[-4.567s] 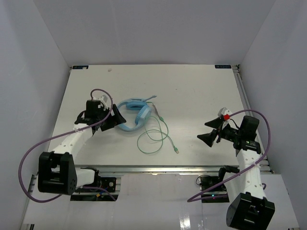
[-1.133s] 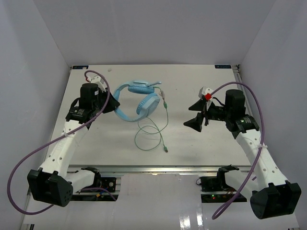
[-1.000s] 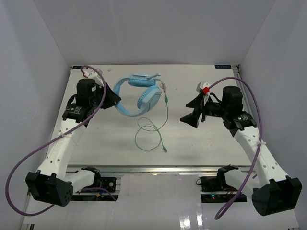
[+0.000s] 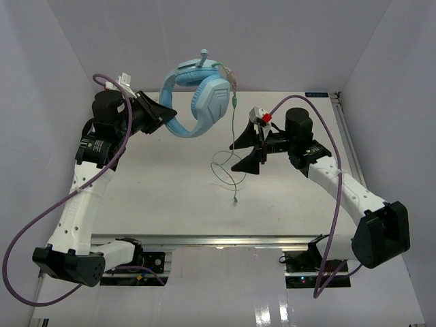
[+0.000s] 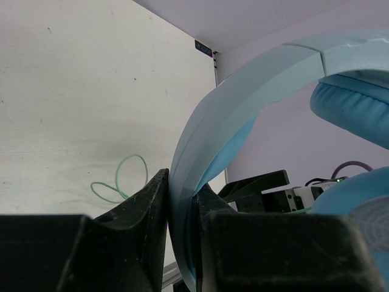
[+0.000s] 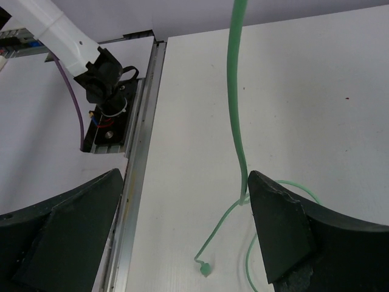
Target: Wrap the headphones
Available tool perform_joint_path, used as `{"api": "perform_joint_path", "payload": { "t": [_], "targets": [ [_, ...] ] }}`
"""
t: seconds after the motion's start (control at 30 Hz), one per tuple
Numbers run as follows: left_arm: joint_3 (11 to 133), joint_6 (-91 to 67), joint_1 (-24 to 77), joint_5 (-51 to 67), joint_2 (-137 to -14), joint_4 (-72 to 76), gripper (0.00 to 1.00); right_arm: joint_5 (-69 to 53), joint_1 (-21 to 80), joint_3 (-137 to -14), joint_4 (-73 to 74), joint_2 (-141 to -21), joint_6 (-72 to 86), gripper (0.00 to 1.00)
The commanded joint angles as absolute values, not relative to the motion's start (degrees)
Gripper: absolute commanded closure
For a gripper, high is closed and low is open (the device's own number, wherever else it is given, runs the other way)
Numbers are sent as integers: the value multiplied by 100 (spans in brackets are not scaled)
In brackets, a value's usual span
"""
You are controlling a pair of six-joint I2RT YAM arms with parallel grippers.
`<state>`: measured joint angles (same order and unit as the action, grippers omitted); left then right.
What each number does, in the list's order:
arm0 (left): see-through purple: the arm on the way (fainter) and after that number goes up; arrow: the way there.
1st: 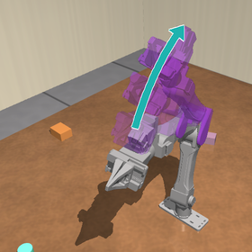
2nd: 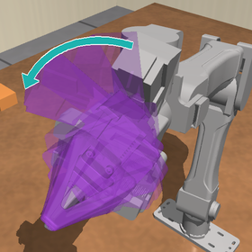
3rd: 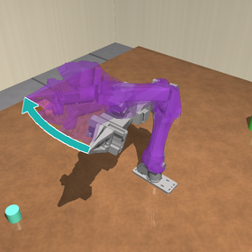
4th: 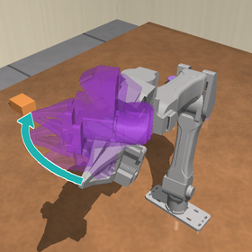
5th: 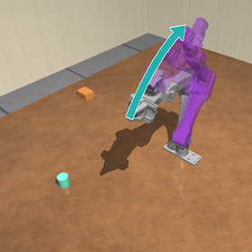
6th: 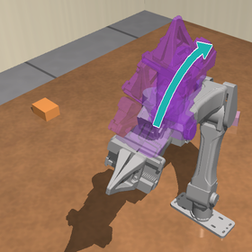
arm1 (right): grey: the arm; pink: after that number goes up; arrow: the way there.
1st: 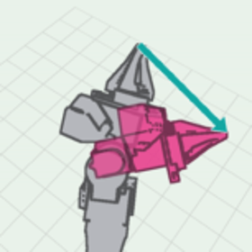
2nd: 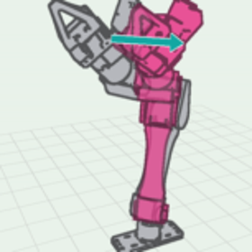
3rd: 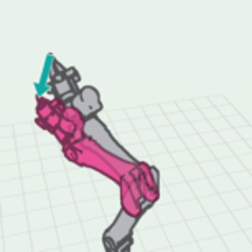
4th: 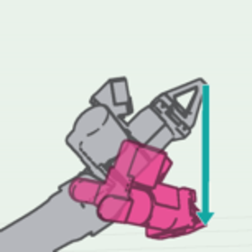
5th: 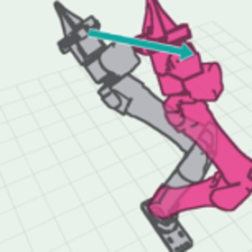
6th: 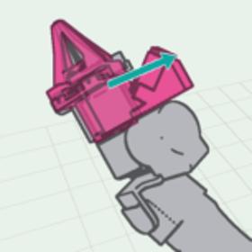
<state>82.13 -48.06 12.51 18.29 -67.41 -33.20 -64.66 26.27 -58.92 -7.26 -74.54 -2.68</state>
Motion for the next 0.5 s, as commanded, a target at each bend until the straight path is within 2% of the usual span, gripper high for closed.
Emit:
{"api": "perform_joint_path", "payload": {
  "t": [0.0,0.17,0.47],
  "targets": [
    [8586,-5359,1262,2120,-6703,-2807,100,-6264,2686,-6392,-999,-7804,-581,10],
    [8641,-5560,1257,2189,-6688,-2704,100,-6176,2726,-6666,-1075,-8045,-614,9],
    [8842,-5955,1257,2307,-6706,-2522,100,-6121,2852,-6992,-1496,-8324,-223,0]
  ]
}}
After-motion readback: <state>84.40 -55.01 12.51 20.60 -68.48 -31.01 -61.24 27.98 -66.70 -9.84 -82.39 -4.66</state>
